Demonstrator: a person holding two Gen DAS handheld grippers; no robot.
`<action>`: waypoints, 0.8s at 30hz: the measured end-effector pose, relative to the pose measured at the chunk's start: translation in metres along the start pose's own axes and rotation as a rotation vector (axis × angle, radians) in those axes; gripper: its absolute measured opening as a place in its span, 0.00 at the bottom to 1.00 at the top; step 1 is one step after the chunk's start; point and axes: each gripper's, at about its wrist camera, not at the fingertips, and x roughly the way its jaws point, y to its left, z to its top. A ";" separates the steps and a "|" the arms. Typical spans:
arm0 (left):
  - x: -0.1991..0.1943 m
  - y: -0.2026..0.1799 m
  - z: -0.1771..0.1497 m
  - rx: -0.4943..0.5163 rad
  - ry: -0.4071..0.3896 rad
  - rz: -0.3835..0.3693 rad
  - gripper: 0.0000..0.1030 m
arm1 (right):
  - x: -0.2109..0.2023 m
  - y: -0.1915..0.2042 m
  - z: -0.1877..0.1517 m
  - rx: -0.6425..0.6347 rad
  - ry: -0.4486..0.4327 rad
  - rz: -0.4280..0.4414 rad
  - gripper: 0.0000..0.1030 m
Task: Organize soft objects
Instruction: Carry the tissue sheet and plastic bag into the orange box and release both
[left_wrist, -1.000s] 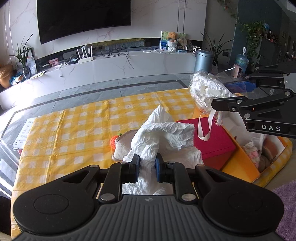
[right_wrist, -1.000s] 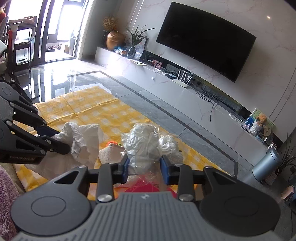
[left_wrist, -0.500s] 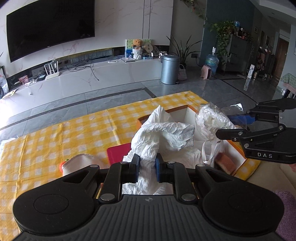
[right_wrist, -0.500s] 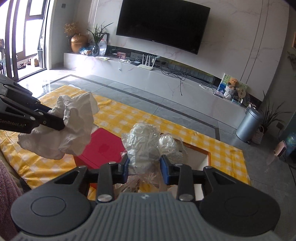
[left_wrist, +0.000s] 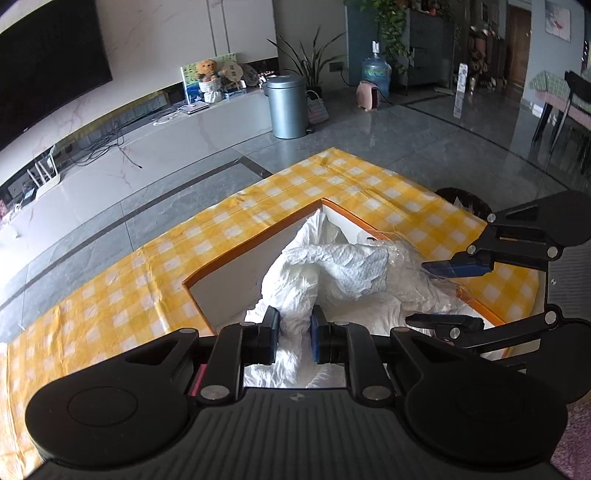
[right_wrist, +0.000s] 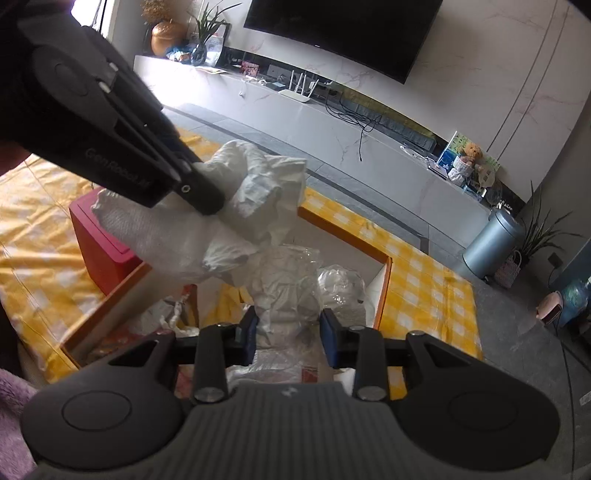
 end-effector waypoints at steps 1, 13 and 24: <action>0.008 -0.003 0.002 0.023 0.009 0.007 0.18 | 0.006 -0.003 -0.002 -0.022 0.006 -0.005 0.33; 0.090 -0.012 0.006 0.144 0.127 0.060 0.18 | 0.072 -0.013 -0.015 -0.209 0.051 0.017 0.33; 0.132 -0.015 -0.003 0.187 0.234 0.058 0.21 | 0.115 -0.021 -0.018 -0.215 0.125 0.097 0.35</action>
